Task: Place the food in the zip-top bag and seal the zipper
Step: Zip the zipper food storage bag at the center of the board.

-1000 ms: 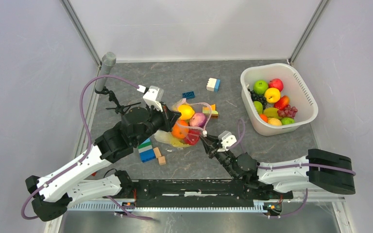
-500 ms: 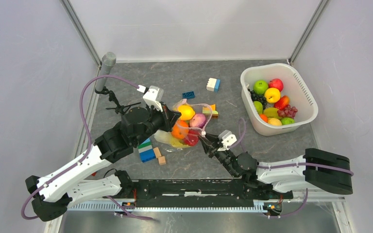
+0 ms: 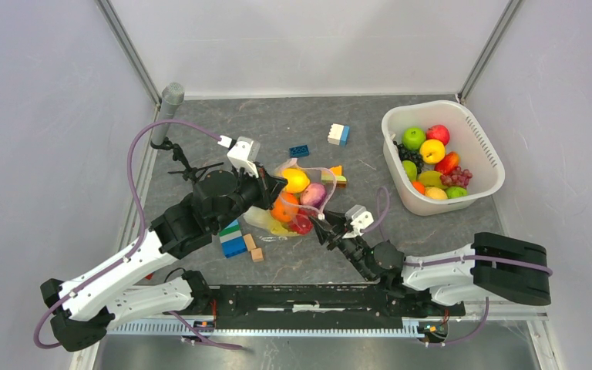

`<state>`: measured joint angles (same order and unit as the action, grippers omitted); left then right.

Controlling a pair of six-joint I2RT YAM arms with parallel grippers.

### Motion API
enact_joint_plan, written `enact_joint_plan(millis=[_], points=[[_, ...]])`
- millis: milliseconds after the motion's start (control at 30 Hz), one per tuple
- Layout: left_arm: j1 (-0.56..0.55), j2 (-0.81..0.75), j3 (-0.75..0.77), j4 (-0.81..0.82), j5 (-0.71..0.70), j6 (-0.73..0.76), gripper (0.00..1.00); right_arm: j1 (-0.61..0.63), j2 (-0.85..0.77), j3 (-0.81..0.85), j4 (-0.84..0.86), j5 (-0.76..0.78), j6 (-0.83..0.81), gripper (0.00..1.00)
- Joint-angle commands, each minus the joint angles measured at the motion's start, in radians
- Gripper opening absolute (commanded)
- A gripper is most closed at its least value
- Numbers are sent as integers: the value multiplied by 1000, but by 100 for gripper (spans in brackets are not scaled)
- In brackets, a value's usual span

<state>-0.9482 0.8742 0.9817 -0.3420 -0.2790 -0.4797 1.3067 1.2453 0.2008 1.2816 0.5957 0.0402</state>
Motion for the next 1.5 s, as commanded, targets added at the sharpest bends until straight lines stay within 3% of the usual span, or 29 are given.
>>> enact_joint_plan(millis=[0, 167, 333, 433, 567, 633, 700, 967, 1100, 1133, 1200, 1233, 1333, 1467], points=[[3, -27, 8, 74, -3, -30, 3, -3, 22, 23, 78, 34, 6, 38], [3, -28, 6, 75, -2, -32, 4, -4, 26, 15, 105, 32, -5, 14], [4, -32, 5, 75, -1, -30, 4, -4, 20, 15, 108, 35, -9, 9], [3, -39, 1, 74, -8, -31, 3, -4, 5, 12, 92, 36, -14, 16], [3, -38, 2, 74, -8, -31, 4, -4, -8, 9, 78, 23, -17, 16], [3, -37, 3, 76, -8, -31, 4, -4, -7, 6, 81, 13, -18, 28], [3, -36, 3, 78, -5, -32, 3, -6, -1, 7, 82, 16, -11, 29], [3, -30, 5, 83, 0, -32, 4, -14, 28, 8, 117, 9, -17, 23], [3, -31, 6, 84, -6, -30, 3, -14, 37, -6, 142, 7, -31, 10], [3, -31, 7, 85, -5, -30, 4, -14, 39, -7, 143, 8, -31, 14], [3, -29, 9, 84, -5, -29, 4, -14, 41, -11, 151, 7, -32, 33], [3, -29, 10, 83, -5, -29, 3, -14, 42, -12, 151, 7, -31, 32], [3, -29, 11, 83, -5, -29, 4, -14, 41, -14, 158, 17, -32, 13], [4, -26, 11, 84, -2, -30, 3, -15, 36, -9, 150, 19, -61, 4]])
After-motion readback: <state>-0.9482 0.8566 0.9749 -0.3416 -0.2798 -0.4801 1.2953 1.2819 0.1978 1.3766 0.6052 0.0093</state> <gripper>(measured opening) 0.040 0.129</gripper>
